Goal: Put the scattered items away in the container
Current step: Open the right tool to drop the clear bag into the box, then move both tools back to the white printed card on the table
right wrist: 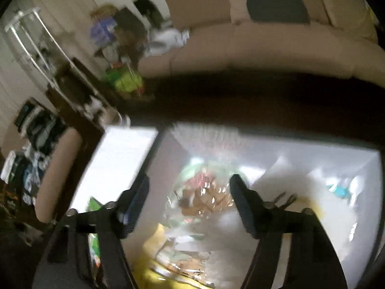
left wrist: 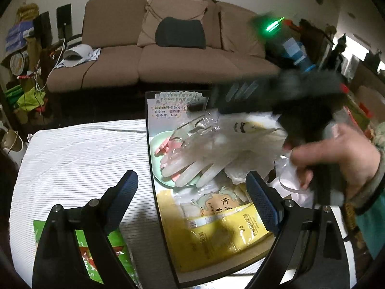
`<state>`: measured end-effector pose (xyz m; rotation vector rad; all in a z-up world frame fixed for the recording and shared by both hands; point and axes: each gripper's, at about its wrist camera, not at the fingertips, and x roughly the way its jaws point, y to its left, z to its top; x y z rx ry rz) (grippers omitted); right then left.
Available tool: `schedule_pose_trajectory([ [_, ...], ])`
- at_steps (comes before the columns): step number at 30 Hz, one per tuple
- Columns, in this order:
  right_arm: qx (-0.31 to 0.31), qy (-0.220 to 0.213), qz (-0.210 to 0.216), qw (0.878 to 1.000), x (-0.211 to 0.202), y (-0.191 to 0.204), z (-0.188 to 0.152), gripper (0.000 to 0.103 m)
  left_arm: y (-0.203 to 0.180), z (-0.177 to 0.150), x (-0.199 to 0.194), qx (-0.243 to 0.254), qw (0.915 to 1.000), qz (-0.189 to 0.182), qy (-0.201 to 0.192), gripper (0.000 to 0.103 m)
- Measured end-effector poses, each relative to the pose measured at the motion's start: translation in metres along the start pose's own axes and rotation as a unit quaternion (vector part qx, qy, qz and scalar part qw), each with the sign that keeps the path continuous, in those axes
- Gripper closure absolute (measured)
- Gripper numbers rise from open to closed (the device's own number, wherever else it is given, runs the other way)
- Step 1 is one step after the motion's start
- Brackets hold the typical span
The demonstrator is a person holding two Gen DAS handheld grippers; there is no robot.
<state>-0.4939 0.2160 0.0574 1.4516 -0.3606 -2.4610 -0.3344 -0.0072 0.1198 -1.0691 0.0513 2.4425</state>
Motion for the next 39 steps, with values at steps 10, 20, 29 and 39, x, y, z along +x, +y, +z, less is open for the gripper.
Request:
schedule_pose_trajectory([
  [10,-0.005,0.025,0.003,1.000,-0.022,0.001,-0.026,0.044,-0.006,-0.009,-0.006,0.004,0.9999,0.002,0.012,0.013],
  [20,-0.078,-0.040,0.028,0.996,-0.190,-0.007,-0.145,0.021,-0.042,-0.072,-0.087,-0.014,0.9995,0.020,0.022,0.013],
  [29,-0.063,-0.049,-0.007,0.997,-0.233,-0.045,-0.279,0.020,-0.094,-0.186,-0.127,-0.099,0.9913,-0.032,0.081,0.013],
  [39,0.048,-0.046,0.091,0.994,-0.147,-0.055,-0.304,0.020,-0.102,-0.238,-0.108,-0.138,0.9813,-0.051,0.123,0.013],
])
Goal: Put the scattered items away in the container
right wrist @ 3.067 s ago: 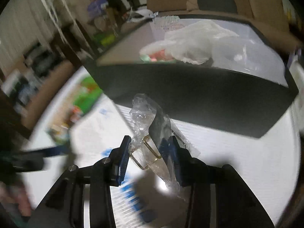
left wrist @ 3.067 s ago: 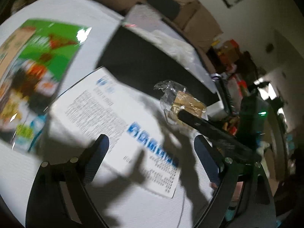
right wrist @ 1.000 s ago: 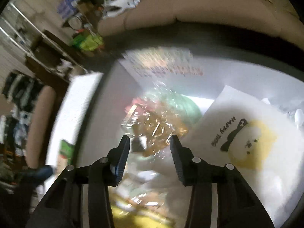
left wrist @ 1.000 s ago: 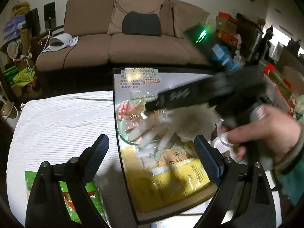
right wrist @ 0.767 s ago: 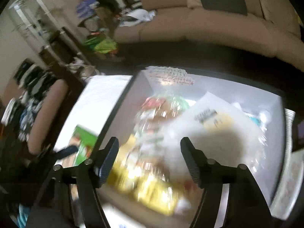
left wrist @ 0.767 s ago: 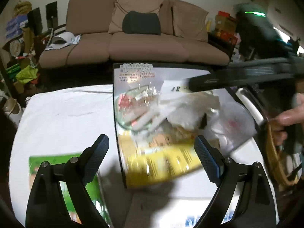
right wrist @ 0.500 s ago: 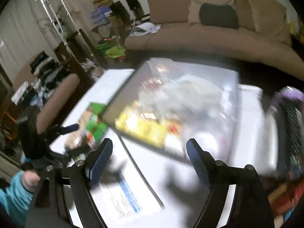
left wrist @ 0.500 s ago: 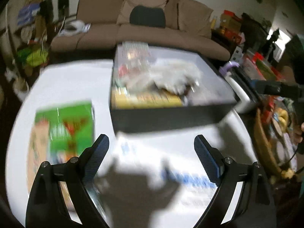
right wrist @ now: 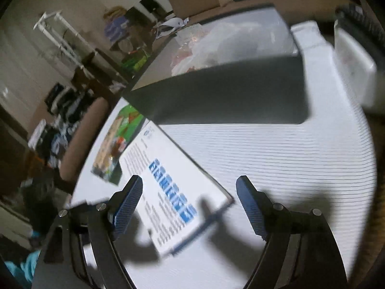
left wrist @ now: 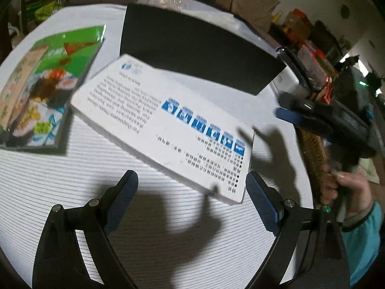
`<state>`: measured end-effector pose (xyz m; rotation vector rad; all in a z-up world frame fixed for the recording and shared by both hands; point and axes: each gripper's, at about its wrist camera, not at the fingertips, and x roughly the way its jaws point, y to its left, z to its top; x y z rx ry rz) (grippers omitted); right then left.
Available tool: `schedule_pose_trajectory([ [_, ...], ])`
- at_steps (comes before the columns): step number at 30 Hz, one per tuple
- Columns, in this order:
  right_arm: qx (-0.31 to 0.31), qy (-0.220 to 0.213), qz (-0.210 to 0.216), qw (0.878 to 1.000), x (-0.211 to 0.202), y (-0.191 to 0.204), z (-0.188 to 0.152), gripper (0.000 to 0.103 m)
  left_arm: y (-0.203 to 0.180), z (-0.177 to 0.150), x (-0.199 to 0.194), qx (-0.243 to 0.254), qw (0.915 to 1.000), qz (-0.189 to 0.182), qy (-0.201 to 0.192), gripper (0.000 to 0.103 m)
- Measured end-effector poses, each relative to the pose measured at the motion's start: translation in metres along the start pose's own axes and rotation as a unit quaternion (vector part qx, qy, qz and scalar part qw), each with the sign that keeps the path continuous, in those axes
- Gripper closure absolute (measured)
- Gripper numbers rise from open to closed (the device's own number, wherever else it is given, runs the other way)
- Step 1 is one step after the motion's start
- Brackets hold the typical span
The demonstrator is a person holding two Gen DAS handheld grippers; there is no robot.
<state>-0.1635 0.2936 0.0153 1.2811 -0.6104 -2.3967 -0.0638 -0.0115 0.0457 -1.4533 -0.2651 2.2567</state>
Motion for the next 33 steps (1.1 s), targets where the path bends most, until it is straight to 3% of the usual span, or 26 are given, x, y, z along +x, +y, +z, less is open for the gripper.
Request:
schedule_pose_trajectory([
  [8,0.007,0.011,0.011,1.000,0.042,-0.011,0.000,0.020,0.006,0.002,0.028,-0.004,0.9989,-0.021,0.043,0.013],
  [14,0.010,0.056,0.026,0.998,0.060,-0.003,-0.012,0.016,0.012,0.002,0.045,-0.033,0.9966,-0.042,0.064,0.013],
  [18,0.049,0.061,0.066,0.995,0.058,-0.008,-0.018,0.016,0.011,0.001,0.047,-0.031,0.9971,-0.035,0.060,0.013],
  [27,0.127,0.050,0.105,0.985,0.029,-0.018,-0.034,0.016,0.013,0.005,0.032,-0.041,0.9963,-0.051,0.057,0.011],
  [33,0.167,0.041,0.107,0.979,0.009,-0.012,-0.067,0.009,-0.003,0.012,-0.011,-0.008,0.9959,-0.090,0.006,0.009],
])
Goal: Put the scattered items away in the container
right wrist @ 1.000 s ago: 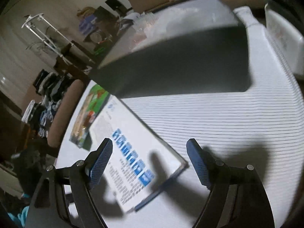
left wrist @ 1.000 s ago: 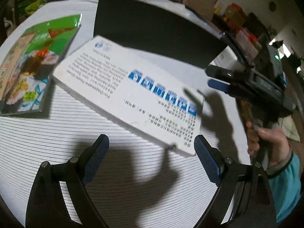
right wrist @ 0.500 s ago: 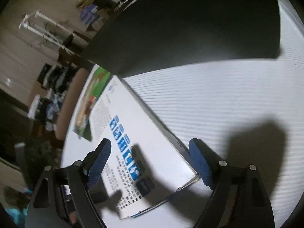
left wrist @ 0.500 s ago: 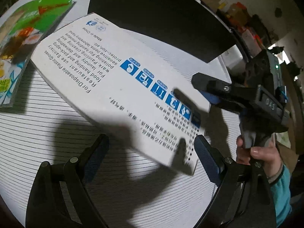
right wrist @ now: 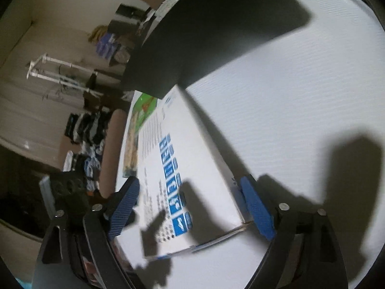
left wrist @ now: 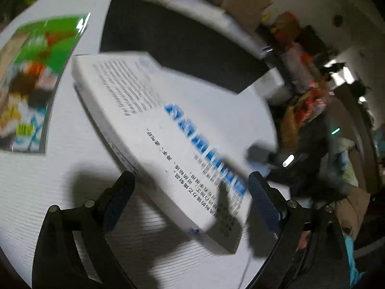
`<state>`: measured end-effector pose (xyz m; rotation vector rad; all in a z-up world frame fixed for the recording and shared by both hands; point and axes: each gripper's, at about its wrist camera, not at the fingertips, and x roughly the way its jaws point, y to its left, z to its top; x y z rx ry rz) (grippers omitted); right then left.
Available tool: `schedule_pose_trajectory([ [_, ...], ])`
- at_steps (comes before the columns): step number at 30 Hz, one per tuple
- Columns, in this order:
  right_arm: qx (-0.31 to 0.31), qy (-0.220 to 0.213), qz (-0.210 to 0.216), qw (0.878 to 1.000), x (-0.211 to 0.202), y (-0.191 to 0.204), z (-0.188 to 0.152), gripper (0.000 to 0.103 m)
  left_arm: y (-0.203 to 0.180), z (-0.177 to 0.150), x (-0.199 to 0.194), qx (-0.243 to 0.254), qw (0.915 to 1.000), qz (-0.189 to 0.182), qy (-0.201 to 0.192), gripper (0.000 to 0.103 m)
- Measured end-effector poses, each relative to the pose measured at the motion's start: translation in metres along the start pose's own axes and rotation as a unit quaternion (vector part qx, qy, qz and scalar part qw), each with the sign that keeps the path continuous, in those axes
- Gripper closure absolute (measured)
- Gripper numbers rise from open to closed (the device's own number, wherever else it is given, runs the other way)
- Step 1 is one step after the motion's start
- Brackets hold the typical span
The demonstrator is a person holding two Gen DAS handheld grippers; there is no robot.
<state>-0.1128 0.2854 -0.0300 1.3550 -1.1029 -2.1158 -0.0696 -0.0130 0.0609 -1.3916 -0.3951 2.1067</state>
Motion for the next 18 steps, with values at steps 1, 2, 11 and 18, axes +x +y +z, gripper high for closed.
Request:
schedule_pose_trajectory([
  [1,0.008,0.004,0.002,1.000,0.001,-0.003,-0.005,0.009,-0.006,0.002,-0.007,0.008,0.9999,-0.009,-0.008,0.009],
  [2,0.019,0.007,0.010,1.000,0.002,-0.006,-0.011,0.009,-0.010,0.003,-0.013,0.013,0.9997,-0.015,-0.015,0.009],
  [11,0.063,0.058,0.059,0.995,0.010,-0.018,-0.051,0.008,-0.049,0.018,-0.014,0.019,0.9877,-0.155,-0.013,0.009],
  [18,0.018,-0.021,-0.057,0.998,-0.052,-0.026,-0.049,0.008,-0.088,0.010,0.012,0.065,0.9907,-0.119,0.011,0.009],
])
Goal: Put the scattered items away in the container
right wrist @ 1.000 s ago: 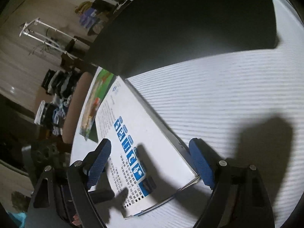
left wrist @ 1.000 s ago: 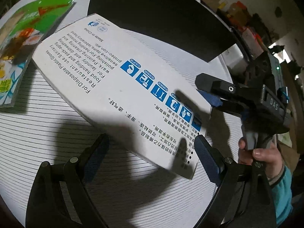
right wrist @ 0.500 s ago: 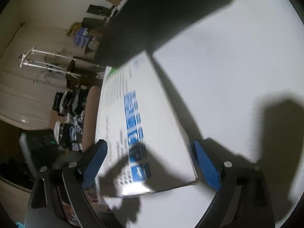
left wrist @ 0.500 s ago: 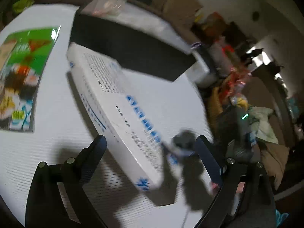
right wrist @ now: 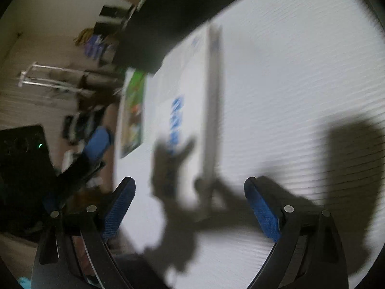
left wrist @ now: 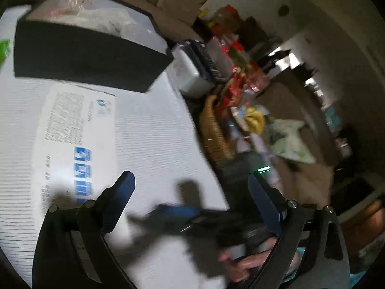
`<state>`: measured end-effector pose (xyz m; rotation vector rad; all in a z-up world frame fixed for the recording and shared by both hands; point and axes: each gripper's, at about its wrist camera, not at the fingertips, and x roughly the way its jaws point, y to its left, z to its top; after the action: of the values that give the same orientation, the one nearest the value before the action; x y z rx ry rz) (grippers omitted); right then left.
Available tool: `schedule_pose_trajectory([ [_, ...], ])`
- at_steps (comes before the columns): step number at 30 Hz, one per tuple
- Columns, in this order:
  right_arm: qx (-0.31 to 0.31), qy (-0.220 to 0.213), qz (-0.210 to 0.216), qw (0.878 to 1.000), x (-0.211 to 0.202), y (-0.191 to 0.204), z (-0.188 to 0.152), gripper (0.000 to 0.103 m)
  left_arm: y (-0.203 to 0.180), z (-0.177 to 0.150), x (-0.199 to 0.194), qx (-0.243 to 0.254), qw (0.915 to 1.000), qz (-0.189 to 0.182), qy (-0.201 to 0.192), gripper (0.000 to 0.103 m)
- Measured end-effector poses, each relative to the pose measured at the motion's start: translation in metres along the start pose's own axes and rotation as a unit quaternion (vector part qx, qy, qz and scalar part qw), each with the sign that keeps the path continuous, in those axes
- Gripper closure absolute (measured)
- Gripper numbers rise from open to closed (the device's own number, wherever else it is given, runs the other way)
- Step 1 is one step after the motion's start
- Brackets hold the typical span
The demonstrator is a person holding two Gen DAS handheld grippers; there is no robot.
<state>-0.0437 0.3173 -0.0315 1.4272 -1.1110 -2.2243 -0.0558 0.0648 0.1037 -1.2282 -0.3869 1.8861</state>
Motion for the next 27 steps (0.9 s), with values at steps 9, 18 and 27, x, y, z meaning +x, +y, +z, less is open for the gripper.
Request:
schedule_pose_trajectory([
  [9,-0.029,-0.003,-0.013,0.999,0.015,0.007,0.014,0.008,0.089,-0.010,-0.037,-0.066,0.9844,0.162,-0.011,0.009],
  [18,-0.054,0.035,0.005,0.998,0.054,0.031,0.006,0.008,0.117,-0.040,-0.009,-0.092,0.9768,0.187,0.049,0.009],
  [27,-0.023,0.028,0.033,0.999,0.055,0.024,0.002,0.008,0.126,-0.045,0.000,-0.137,0.9796,0.135,0.060,0.009],
])
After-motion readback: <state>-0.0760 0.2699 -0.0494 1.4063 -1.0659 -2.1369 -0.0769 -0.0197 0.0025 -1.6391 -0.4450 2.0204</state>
